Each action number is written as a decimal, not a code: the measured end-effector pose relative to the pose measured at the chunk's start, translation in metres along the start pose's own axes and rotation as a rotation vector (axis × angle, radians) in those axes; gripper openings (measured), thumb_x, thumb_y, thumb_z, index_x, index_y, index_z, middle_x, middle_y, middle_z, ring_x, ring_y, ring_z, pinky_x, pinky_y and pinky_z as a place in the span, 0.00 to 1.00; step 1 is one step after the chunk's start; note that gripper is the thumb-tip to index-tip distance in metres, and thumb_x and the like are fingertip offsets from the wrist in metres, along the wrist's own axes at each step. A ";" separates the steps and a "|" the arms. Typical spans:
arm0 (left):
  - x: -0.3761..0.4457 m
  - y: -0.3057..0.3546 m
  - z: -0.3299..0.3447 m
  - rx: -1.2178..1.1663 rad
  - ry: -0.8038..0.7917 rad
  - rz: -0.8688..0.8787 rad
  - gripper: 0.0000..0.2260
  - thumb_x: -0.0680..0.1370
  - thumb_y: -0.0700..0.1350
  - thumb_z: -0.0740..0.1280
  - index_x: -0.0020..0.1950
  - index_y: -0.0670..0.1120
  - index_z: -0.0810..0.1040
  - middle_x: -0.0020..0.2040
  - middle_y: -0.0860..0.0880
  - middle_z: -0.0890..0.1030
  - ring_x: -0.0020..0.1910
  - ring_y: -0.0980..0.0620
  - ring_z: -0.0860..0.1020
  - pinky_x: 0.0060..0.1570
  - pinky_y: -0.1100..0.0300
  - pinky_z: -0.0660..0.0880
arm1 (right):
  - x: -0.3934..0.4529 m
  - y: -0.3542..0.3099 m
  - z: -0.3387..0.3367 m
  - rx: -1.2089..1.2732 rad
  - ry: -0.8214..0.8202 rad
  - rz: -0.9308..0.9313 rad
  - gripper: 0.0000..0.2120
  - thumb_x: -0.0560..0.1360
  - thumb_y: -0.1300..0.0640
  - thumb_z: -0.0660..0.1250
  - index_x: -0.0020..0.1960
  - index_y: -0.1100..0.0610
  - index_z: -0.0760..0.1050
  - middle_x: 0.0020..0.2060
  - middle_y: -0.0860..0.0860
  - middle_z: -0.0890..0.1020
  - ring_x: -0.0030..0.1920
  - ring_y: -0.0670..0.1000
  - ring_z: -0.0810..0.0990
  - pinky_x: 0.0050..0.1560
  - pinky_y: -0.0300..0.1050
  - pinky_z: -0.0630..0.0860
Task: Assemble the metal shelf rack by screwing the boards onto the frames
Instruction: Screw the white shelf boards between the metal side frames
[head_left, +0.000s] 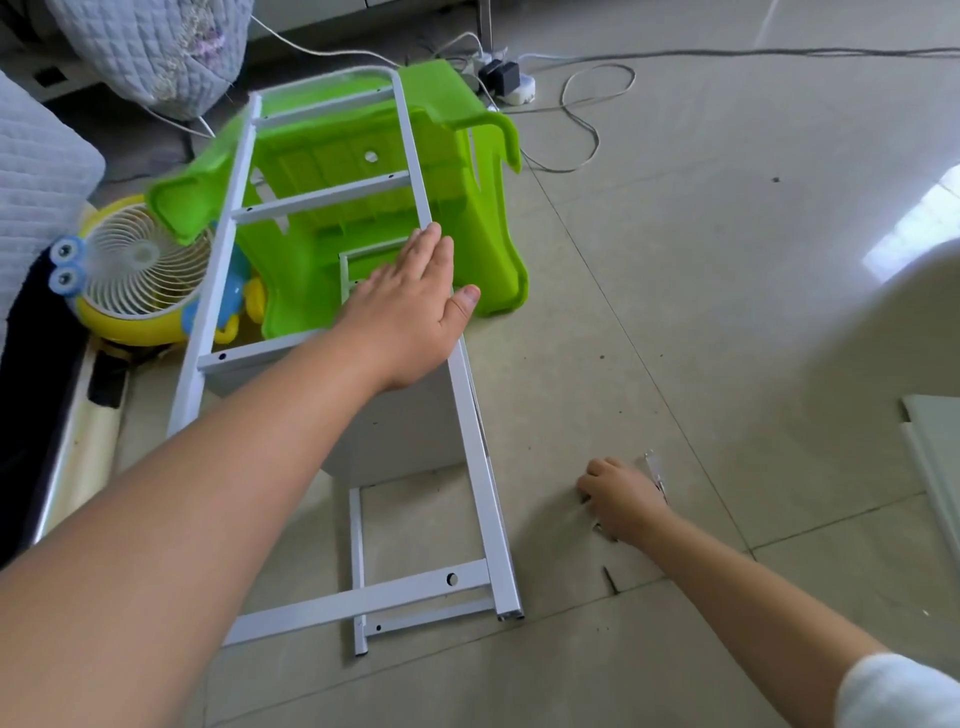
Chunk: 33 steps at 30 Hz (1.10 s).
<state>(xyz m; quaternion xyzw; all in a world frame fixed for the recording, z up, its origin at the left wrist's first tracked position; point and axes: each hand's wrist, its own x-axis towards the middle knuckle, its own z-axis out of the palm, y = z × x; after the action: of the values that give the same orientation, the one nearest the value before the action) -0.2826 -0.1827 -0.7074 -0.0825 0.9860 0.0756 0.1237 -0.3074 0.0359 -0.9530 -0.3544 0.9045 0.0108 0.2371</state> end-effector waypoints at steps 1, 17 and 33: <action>0.000 0.000 0.000 0.000 -0.004 0.000 0.26 0.82 0.52 0.44 0.76 0.42 0.41 0.77 0.48 0.38 0.75 0.54 0.39 0.73 0.56 0.42 | 0.000 0.000 0.001 -0.003 -0.011 0.016 0.14 0.74 0.63 0.59 0.58 0.58 0.74 0.58 0.54 0.73 0.60 0.52 0.70 0.48 0.43 0.69; -0.004 -0.016 -0.002 0.012 0.021 0.036 0.27 0.82 0.53 0.43 0.76 0.42 0.41 0.77 0.47 0.39 0.75 0.52 0.39 0.73 0.55 0.41 | 0.013 -0.043 -0.159 0.432 0.583 0.045 0.08 0.72 0.65 0.62 0.48 0.65 0.76 0.48 0.57 0.77 0.46 0.58 0.75 0.38 0.42 0.65; -0.072 -0.136 -0.005 -0.132 0.252 -0.107 0.12 0.71 0.50 0.63 0.43 0.41 0.77 0.50 0.48 0.77 0.59 0.48 0.72 0.55 0.56 0.71 | 0.023 -0.198 -0.264 0.235 0.767 -0.649 0.09 0.67 0.65 0.64 0.39 0.63 0.83 0.33 0.58 0.82 0.35 0.58 0.81 0.36 0.44 0.76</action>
<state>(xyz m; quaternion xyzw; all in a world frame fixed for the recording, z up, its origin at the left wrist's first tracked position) -0.1905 -0.3056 -0.7017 -0.1519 0.9808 0.1225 -0.0029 -0.3051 -0.1769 -0.6997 -0.5662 0.7650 -0.2958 -0.0821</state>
